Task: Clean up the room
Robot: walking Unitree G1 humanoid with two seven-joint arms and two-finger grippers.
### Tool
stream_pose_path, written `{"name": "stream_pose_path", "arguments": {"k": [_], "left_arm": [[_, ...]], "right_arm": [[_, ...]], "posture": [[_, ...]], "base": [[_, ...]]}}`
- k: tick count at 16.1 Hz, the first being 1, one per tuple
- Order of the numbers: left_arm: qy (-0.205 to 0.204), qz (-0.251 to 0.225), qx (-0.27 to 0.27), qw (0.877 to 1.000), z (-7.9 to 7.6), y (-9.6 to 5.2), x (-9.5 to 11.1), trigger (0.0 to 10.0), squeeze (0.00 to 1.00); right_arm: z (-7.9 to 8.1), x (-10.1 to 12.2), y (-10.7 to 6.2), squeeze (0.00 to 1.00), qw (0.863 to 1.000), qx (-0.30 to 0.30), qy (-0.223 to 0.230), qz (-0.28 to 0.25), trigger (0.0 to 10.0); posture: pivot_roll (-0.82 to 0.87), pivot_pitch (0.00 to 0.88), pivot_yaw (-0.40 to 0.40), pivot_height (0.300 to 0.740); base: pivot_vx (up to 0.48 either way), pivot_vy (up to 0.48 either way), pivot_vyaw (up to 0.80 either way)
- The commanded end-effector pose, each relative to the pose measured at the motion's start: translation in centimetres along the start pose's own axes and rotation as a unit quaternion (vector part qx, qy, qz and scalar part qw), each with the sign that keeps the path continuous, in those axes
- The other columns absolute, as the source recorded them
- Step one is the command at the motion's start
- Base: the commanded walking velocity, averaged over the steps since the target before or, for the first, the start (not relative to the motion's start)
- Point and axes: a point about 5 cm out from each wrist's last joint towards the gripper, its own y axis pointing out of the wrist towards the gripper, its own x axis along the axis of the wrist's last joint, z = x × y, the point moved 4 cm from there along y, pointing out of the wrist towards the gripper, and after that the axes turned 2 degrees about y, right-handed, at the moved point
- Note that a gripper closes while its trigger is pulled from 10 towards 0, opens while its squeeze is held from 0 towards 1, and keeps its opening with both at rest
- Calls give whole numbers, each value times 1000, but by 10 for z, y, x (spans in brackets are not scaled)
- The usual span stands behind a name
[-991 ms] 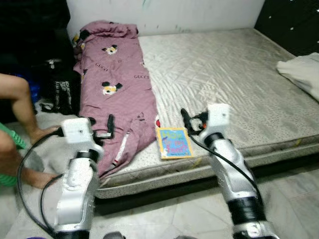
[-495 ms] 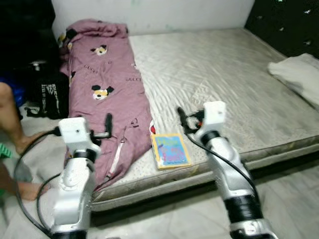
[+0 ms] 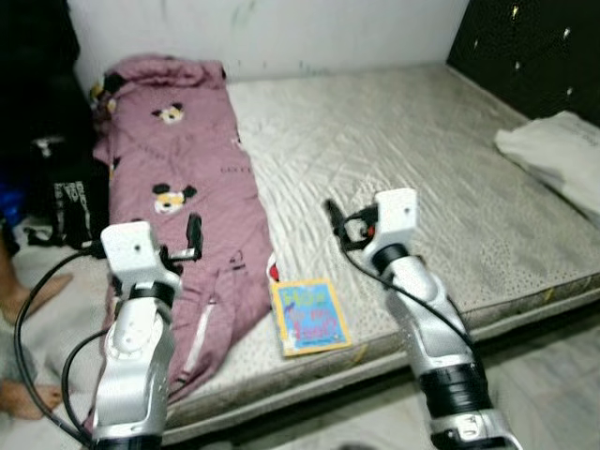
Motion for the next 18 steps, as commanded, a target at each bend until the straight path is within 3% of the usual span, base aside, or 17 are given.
{"name": "stream_pose_path", "arguments": {"k": [1,2,3,4,6,8,10,12,18], "left_arm": [[0,32,9,999,-3,0,-9,10000,0],[-1,35,8,999,-3,0,-9,10000,0],[-11,13,-33,999,-8,-1,-4,10000,0],[21,8,-17,1000,-2,-2,-3,10000,0],[24,25,22,999,14,-8,-9,10000,0],[20,7,27,999,18,-11,-5,10000,0],[9,32,29,999,24,-22,-12,10000,0],[12,39,37,998,30,-25,-15,10000,0],[11,40,34,999,29,-26,-15,10000,0]], "right_arm": [[-10,0,-2,0,1000,-13,-4,0,10000],[-10,1,-1,0,1000,-13,-4,1,10000],[-10,1,-2,0,1000,-13,-4,0,10000],[-10,1,-1,0,1000,-13,-4,0,10000],[-11,1,-3,0,1000,-17,0,1,10000],[-14,0,-5,0,1000,-23,6,3,10000],[-16,-6,-12,0,999,-36,35,10,10000],[-12,-8,-16,0,999,-33,33,11,10000],[-22,-17,-24,0,998,-49,4,27,10000]], "posture": [[-91,0,-29,740],[-91,5,-29,740],[-91,3,-30,740],[-90,2,-31,740],[-84,17,-32,740],[-80,33,-32,740],[-71,60,-35,740],[-70,65,-36,740],[-77,67,-43,740]], "base": [[0,0,0],[0,0,0],[0,0,0],[0,0,0],[0,0,0],[0,0,0],[0,0,0],[0,0,0],[0,0,0]]}}
